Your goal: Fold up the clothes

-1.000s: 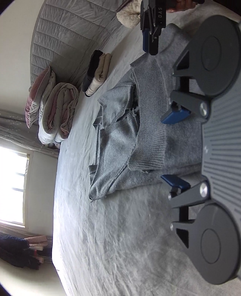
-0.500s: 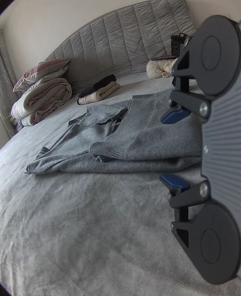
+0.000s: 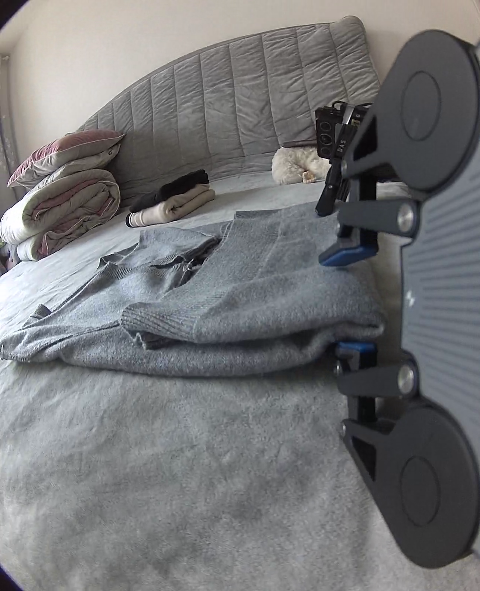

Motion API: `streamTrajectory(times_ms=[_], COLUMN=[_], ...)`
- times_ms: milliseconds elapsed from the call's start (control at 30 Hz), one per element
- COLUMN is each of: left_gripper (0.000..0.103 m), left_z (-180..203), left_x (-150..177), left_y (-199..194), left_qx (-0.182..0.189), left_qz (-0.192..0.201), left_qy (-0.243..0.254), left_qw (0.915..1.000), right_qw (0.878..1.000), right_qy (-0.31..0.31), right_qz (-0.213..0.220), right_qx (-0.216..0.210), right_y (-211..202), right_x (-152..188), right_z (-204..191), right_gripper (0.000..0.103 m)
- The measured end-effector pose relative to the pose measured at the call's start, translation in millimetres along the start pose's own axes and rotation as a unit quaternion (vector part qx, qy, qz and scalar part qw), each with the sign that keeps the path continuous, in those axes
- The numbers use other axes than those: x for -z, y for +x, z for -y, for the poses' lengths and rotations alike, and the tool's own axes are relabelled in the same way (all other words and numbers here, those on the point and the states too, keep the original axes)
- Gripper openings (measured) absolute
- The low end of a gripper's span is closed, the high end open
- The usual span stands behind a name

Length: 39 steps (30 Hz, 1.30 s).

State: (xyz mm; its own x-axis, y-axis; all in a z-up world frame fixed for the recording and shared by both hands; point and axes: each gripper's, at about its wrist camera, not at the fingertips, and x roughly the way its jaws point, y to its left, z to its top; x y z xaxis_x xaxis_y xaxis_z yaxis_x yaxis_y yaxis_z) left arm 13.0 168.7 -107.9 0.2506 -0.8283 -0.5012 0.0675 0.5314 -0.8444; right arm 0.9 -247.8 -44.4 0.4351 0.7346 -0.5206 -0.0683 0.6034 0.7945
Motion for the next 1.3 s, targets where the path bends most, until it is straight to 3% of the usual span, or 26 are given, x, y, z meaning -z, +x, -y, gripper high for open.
streamTrajectory(times_ms=[67,300,500,633,900,967,1067,1300], left_gripper=[0.018,0.014,0.014,0.014,0.014,0.014,0.014,0.013], left_z=[-6,-4,5,10,13,13,19,33], left_x=[2,5,-2,-7,-26,-33,-48,-99], left_y=[1,-7,-12,-12,-2,1,3,10], left_qx=[0.013,0.089,0.132,0.155,0.190,0.192,0.171,0.145], left_qz=[0.004,0.042,0.094,0.130,0.198,0.202,0.201,0.214], left_qy=[-0.027,-0.057,-0.074,-0.090,-0.151,-0.168,-0.168,-0.169], left_qw=[0.9995,0.9935,0.9839,0.9751,0.9497,0.9456,0.9497,0.9512], right_qw=[1.000,0.993,0.986,0.980,0.964,0.958,0.949,0.945], right_qy=[0.019,0.053,0.065,0.087,0.143,0.163,0.191,0.206], right_qz=[-0.001,0.035,0.074,0.101,0.162,0.170,0.181,0.200], right_qx=[-0.018,-0.097,-0.133,-0.146,-0.155,-0.163,-0.173,-0.159], right_y=[4,-4,-6,4,10,12,15,16], right_x=[-1,-4,-15,-21,-37,-42,-51,-84], right_z=[2,-10,-21,-29,-30,-27,-22,-18], right_gripper=[0.027,0.022,0.021,0.021,0.021,0.021,0.021,0.021])
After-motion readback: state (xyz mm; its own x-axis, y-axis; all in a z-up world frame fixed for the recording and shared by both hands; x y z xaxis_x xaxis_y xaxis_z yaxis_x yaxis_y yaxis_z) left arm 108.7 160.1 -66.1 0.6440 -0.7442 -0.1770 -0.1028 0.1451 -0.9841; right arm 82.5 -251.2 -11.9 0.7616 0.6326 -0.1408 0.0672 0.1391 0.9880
